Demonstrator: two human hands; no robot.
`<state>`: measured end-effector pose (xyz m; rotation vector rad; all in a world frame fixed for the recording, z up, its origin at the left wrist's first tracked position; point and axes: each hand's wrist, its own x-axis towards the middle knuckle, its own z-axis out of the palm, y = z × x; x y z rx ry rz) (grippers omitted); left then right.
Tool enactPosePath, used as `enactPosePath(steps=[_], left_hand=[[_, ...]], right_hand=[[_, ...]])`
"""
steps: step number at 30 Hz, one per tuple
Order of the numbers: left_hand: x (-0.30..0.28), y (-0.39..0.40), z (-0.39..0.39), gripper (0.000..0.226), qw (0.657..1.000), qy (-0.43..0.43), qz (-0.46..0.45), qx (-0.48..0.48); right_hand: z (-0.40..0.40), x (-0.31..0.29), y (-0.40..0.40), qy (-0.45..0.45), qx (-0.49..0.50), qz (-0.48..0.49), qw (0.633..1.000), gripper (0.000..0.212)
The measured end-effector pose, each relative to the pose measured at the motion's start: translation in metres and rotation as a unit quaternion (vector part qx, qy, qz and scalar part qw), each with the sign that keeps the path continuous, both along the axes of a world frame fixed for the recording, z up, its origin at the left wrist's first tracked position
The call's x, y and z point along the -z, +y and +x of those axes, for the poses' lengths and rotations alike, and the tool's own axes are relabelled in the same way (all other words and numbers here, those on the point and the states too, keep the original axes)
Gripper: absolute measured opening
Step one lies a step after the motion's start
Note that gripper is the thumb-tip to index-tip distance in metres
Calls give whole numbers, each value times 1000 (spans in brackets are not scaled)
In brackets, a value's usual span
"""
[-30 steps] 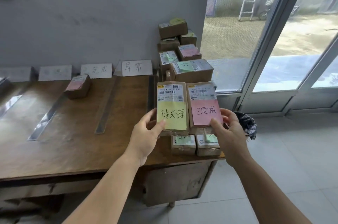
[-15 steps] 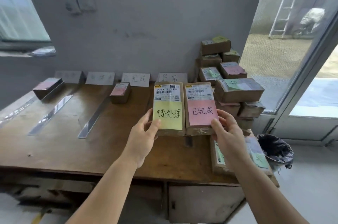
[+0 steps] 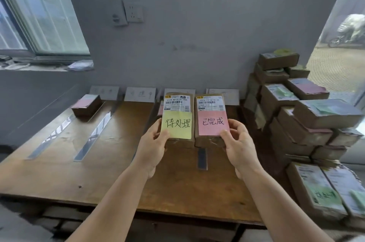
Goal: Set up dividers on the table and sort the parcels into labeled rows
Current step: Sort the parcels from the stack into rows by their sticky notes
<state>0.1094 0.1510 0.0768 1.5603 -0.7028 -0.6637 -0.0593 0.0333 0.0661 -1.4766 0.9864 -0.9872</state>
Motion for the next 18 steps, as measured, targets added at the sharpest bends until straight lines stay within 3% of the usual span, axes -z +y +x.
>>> enactPosePath(steps=[9,18], left_hand=[[-3,-8,82,36,999,1,-8,-31],[7,-57,147,36,998,-14,24,-57]], right_hand=[[97,13,-8,47,47,2,998,40],[176,35,-68,93,63,58,992,44]])
